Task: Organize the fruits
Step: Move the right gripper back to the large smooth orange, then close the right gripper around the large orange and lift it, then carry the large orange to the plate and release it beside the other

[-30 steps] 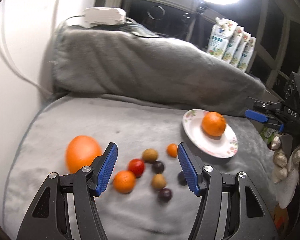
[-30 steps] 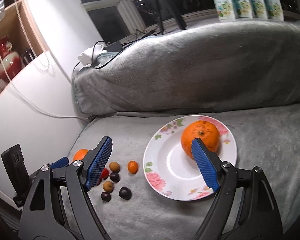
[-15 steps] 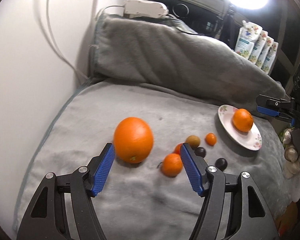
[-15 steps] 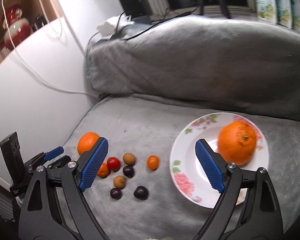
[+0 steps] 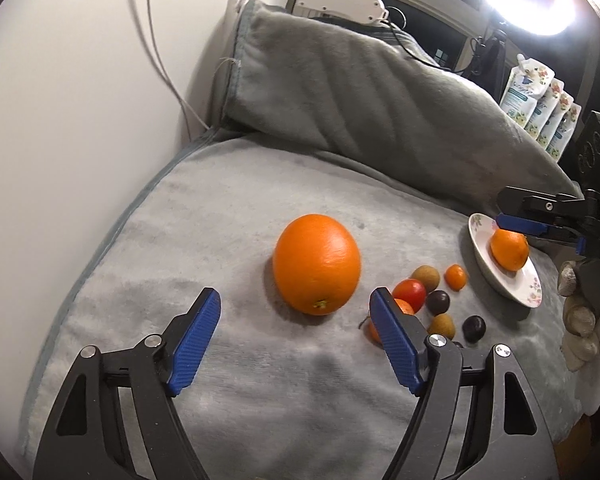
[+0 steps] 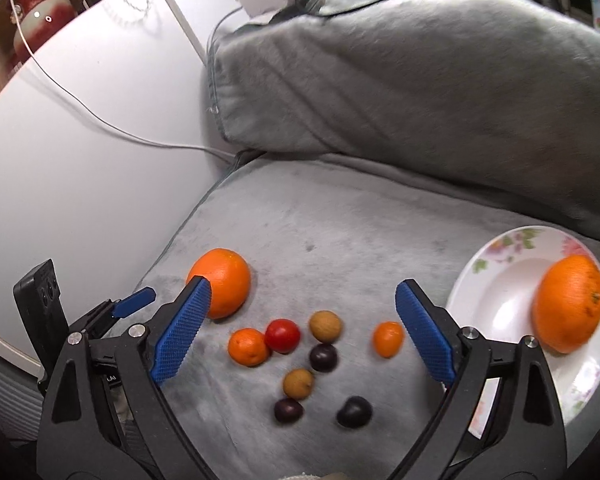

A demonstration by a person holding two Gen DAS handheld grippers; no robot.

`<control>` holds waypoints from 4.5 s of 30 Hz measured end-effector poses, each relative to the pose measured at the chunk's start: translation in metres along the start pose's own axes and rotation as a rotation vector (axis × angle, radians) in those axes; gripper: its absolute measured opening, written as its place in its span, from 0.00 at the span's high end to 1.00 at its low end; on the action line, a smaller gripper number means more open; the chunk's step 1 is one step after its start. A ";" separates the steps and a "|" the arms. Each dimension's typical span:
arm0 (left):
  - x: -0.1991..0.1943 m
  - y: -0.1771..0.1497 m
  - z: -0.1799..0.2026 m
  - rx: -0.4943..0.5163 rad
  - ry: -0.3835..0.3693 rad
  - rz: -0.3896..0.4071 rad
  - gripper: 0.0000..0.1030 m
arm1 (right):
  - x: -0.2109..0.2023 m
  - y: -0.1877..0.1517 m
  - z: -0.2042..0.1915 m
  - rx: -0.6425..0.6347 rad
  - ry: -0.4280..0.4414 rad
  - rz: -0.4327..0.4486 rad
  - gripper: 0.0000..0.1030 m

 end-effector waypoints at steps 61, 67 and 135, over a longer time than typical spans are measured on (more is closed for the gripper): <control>0.050 0.016 0.000 -0.072 -0.206 -0.106 0.45 | 0.121 0.009 -0.069 0.002 0.204 -0.242 0.35; 0.046 0.016 0.005 -0.066 -0.196 -0.094 0.45 | 0.112 0.009 -0.072 -0.010 0.200 -0.226 0.35; 0.061 0.008 0.214 0.302 -0.335 -0.133 0.45 | -0.049 -0.063 0.081 0.259 0.073 0.065 0.35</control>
Point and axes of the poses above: each gripper's, at about its wrist camera, not at the fingertips, and x roughly the way its jaws point, z to its right, y to its top, the point moved 5 cm from there along x, roughly the way its jaws point, and after that the axes turned 11 degrees about -z, right-handed, at the moved point
